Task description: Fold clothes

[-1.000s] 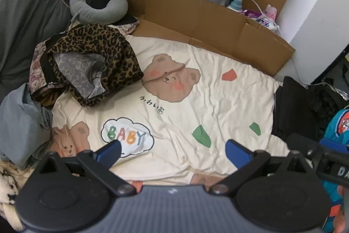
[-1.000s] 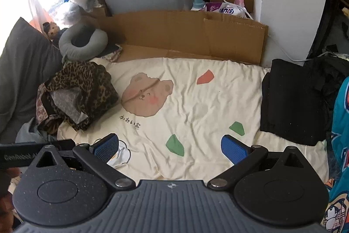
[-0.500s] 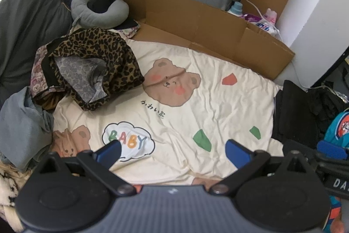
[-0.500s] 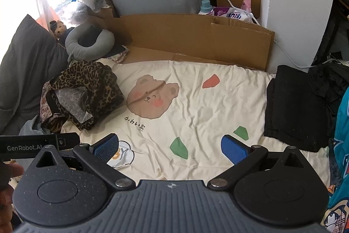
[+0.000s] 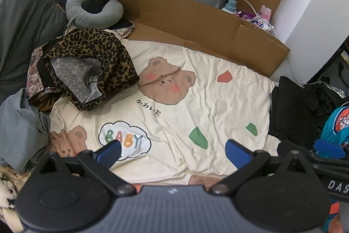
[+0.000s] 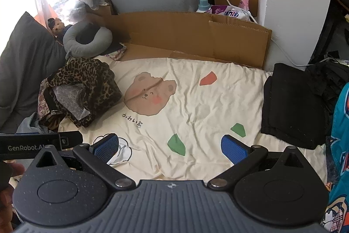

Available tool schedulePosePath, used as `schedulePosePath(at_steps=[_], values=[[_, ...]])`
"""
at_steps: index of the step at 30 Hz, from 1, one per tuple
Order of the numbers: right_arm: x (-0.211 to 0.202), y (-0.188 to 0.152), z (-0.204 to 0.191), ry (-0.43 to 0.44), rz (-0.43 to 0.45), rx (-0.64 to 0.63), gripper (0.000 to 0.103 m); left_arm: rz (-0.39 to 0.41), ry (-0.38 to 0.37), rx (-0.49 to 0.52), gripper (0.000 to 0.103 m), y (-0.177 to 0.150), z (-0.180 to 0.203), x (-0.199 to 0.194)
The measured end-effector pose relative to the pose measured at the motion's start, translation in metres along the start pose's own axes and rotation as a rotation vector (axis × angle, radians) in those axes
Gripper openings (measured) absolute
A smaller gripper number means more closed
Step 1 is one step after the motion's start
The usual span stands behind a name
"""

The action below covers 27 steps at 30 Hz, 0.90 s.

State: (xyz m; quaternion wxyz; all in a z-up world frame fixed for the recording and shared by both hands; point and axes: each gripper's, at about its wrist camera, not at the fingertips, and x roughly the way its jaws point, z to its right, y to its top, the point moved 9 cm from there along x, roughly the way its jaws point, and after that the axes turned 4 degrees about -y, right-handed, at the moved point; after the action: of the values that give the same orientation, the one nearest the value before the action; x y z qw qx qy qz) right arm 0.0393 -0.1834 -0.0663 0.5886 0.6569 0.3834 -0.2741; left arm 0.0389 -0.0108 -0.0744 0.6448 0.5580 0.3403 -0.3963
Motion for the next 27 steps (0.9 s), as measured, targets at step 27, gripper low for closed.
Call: schedulePosePath(at_steps=[27], values=[[0.005,-0.002,0.016,-0.056,0.022,-0.059,0.103,0.009,0.006,-0.01,0.102,-0.002,0.003,0.0]])
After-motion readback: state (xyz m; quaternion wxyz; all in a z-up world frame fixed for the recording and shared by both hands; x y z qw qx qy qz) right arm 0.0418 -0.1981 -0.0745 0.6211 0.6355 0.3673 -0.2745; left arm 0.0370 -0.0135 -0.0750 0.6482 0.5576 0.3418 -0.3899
